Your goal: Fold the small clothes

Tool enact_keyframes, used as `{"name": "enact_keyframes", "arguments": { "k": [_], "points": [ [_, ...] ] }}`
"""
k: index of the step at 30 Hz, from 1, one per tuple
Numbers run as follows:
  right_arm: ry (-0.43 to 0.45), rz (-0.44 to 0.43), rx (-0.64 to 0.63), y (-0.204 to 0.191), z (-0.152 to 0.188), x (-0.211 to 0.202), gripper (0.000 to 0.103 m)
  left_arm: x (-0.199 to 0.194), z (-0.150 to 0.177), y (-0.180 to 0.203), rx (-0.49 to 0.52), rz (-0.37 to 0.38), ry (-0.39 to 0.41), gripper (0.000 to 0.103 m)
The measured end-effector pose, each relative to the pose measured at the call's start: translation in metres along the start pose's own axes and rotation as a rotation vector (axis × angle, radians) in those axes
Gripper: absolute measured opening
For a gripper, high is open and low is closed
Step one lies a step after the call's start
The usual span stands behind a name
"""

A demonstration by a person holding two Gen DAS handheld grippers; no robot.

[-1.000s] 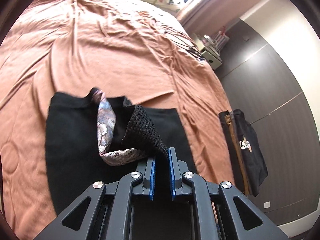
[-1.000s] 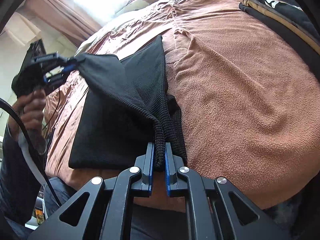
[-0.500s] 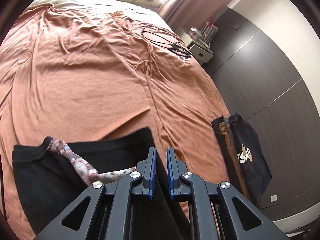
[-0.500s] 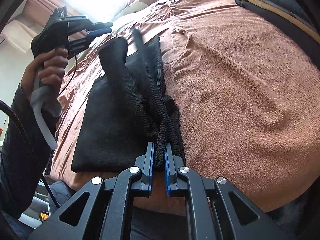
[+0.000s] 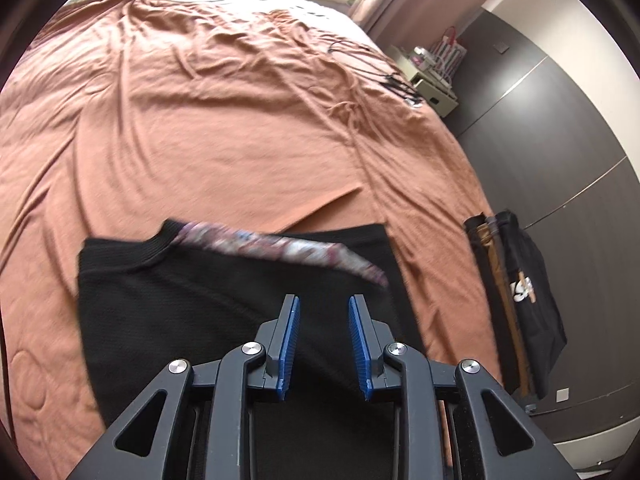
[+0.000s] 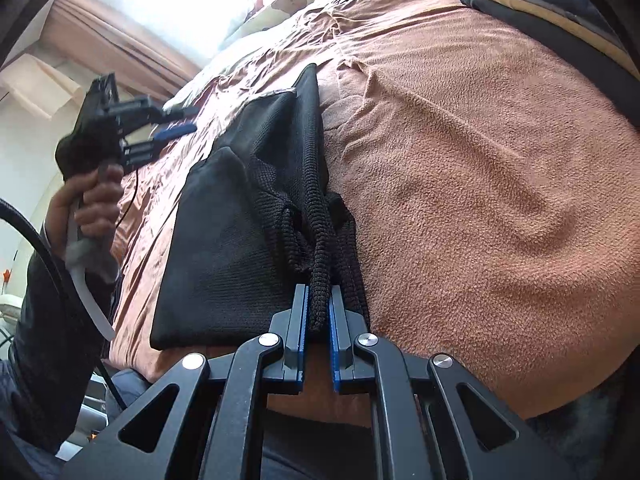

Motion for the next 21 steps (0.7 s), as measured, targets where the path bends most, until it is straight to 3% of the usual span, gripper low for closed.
{"name": "enact_keyframes", "arguments": {
  "k": [2, 6, 11, 13, 17, 21],
  "points": [
    [-0.002, 0.009, -0.005, -0.001, 0.001, -0.004, 0.006, -0.009, 0.009, -0.016, -0.007, -0.024, -0.005, 0.029],
    [0.008, 0.005, 0.002, -0.004, 0.002, -0.012, 0.006, -0.030, 0.021, -0.047, -0.028, -0.072, -0.003, 0.043],
    [0.007, 0.013, 0.027, -0.002, 0.002, -0.017, 0.008, -0.055, 0.032, -0.079, -0.055, -0.121, 0.007, 0.051],
    [0.010, 0.028, 0.021, -0.003, 0.000, -0.020, 0.012, -0.064, 0.035, -0.091, -0.068, -0.133, 0.014, 0.054],
    [0.043, 0.038, 0.004, -0.007, -0.011, -0.030, 0.043, -0.072, 0.037, -0.110, -0.095, -0.144, 0.025, 0.060],
    [0.067, 0.049, -0.025, -0.012, -0.026, -0.036, 0.045, -0.071, 0.034, -0.128, -0.123, -0.153, 0.028, 0.060]
  ]
}}
Point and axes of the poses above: each gripper's, at about its wrist camera, not at the fingertips, and x roughly the way its jaws point, y to its right, z to its underside, the point moved 8 cm from there along x, roughly the way its jaws point, and after that the axes turned 7 degrees about -x, right-handed, at the moved point
